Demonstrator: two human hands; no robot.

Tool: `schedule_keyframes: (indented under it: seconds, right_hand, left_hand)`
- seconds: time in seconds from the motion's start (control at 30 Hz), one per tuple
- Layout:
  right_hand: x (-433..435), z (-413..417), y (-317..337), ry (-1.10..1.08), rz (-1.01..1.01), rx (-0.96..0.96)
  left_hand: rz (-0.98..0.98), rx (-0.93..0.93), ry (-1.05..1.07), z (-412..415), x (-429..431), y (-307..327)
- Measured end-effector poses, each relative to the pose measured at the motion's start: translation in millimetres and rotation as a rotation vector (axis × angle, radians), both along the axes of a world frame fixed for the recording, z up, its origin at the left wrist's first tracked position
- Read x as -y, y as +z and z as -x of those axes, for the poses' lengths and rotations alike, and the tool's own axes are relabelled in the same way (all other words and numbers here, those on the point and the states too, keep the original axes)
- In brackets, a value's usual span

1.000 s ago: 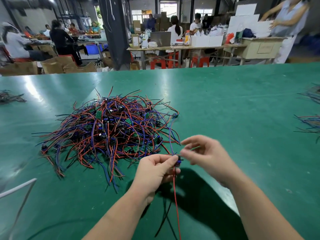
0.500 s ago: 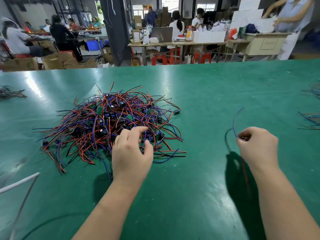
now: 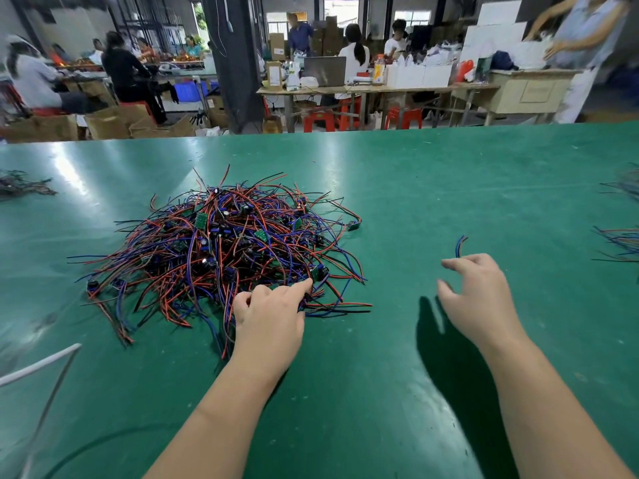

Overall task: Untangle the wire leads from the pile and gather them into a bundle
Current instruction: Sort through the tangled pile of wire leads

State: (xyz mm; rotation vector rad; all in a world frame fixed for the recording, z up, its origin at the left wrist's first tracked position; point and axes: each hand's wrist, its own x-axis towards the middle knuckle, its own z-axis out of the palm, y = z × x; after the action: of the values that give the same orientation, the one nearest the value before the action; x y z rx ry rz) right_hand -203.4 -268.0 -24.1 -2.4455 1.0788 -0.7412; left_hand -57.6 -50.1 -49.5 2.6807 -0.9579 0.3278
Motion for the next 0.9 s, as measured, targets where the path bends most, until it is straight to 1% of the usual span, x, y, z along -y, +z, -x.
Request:
schedule_keyframes:
  seconds: [0.17, 0.27, 0.33, 0.4, 0.47, 0.53, 0.6, 0.63, 0.67, 0.7, 0.73, 0.77, 0.8, 0.83, 0.9]
  right_hand:
    - [-34.2, -10.9, -1.2, 0.220, 0.025, 0.069]
    - [-52.3, -16.1, -5.9, 0.353, 0.036, 0.073]
    - [-61.3, -20.1, -9.0, 0.430, 0.034, 0.059]
    - [-68.2, -24.0, -11.8, 0.495, 0.002, 0.042]
    - [-72.5, -28.2, -14.8, 0.554, -0.071, 0.020]
    - [-76.7, -31.0, -18.4, 0.588, -0.181, 0.038]
    - [-81.1, -33.5, -18.5, 0.623, -0.407, 0.152]
    - [-84.4, -34.9, -16.8, 0.643, -0.523, 0.250]
    - [-86.8, -35.6, -14.8, 0.658, -0.586, 0.349]
    - [-87.7, -35.8, -13.1, 0.674, -0.576, 0.428]
    - [-88.2, -35.2, -11.8, 0.689, -0.506, 0.460]
    - [-87.3, -34.2, -10.5, 0.703, -0.426, 0.459]
    - [-87.7, -32.3, -9.0, 0.720, -0.393, 0.455]
    - [-89.0, -30.5, -6.4, 0.732, -0.438, 0.467]
    - [-91.0, -28.2, -2.4, 0.720, -0.588, 0.556]
  left_hand:
    - [-0.078, 0.070, 0.027, -3.1, 5.7, -1.9]
    - [-0.058, 0.101, 0.020, 1.3, 8.5, -2.1]
    - [0.043, 0.135, -0.036, 6.4, 8.3, 0.8]
    - [0.213, 0.177, -0.099, 11.2, 7.9, 6.0]
    - [0.339, 0.232, -0.153, 13.7, 7.2, 11.2]
    - [0.454, 0.256, -0.248, 16.0, 5.9, 16.3]
    - [0.543, 0.294, -0.361, 19.8, 5.0, 19.8]
    - [0.568, 0.321, -0.413, 23.3, 4.7, 21.0]
    - [0.582, 0.347, -0.460, 27.8, 5.2, 21.8]
    - [0.594, 0.367, -0.504, 33.1, 6.2, 22.5]
    - [0.609, 0.381, -0.547, 38.8, 7.8, 23.2]
    - [0.625, 0.390, -0.596, 45.1, 10.1, 23.8]
    - [0.640, 0.395, -0.652, 51.8, 12.8, 23.6]
    - [0.651, 0.392, -0.711, 58.3, 15.5, 22.7]
    - [0.664, 0.351, -0.818, 68.7, 19.9, 20.8]
